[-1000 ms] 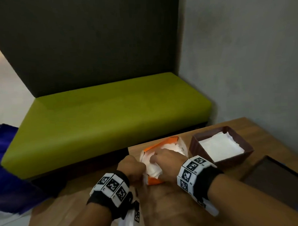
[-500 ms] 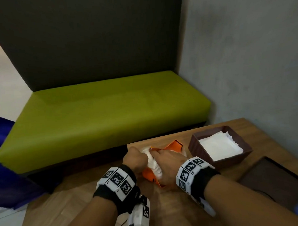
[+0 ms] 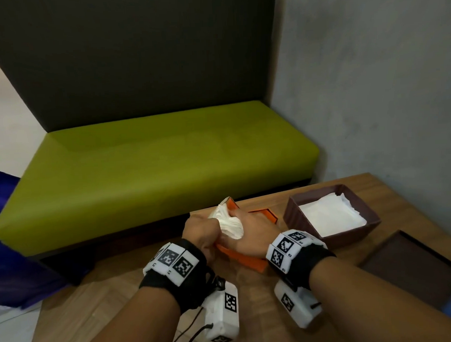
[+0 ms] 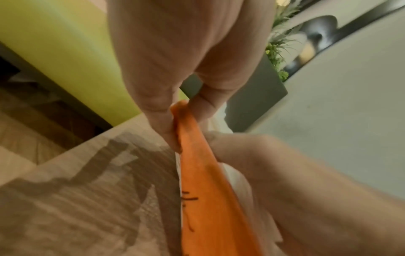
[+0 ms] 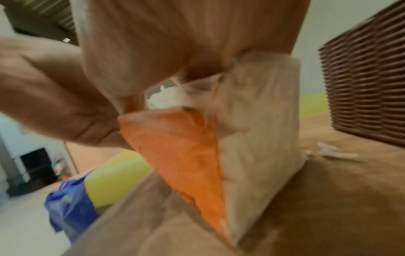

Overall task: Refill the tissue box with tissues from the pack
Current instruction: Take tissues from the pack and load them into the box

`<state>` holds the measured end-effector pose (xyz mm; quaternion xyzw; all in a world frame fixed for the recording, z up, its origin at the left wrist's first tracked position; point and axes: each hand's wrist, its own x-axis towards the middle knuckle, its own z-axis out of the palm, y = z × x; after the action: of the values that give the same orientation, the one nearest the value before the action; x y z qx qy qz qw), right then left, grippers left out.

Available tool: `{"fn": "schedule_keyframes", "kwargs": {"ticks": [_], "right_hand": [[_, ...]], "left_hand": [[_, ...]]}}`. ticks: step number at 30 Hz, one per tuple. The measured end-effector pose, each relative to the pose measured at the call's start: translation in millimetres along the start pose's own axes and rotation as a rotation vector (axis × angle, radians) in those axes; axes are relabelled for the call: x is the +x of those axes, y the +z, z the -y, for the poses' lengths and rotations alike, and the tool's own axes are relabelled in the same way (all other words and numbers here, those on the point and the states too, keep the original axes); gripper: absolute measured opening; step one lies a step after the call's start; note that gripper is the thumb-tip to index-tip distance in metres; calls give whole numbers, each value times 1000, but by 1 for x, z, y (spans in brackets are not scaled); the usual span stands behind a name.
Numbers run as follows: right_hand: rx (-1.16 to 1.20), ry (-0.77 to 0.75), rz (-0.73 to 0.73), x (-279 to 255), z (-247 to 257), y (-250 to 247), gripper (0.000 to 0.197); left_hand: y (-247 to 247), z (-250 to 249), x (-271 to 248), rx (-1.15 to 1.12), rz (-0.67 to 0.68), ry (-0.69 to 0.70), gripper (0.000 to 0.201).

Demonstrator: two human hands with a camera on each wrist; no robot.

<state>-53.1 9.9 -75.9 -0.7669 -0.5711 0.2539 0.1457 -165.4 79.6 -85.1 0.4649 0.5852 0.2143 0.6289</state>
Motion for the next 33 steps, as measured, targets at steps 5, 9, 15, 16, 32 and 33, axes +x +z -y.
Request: {"fn": "schedule_keyframes", "kwargs": {"ticks": [5,9,15,16,32,33], "right_hand": [[-3,12,25,4,3,-7,65],[12,63,-50,12,5,-4,39],[86,187,-168,19,-4,6,24],[87,185,-171,17,-3,3,19],[877,320,-219,-10,-19,-69,24],[908,307,-221,-13,-21,-74,24]], "left_hand": [[3,-2,4,2,27,54,40],[4,-4,9,76,37,103,31],[17,-10,-3,304,40,219,14],[18,-10,-3,337,33,242,13],[24,-2,5,886,-94,238,35],[24,-6,2,919,-71,225,44]]}}
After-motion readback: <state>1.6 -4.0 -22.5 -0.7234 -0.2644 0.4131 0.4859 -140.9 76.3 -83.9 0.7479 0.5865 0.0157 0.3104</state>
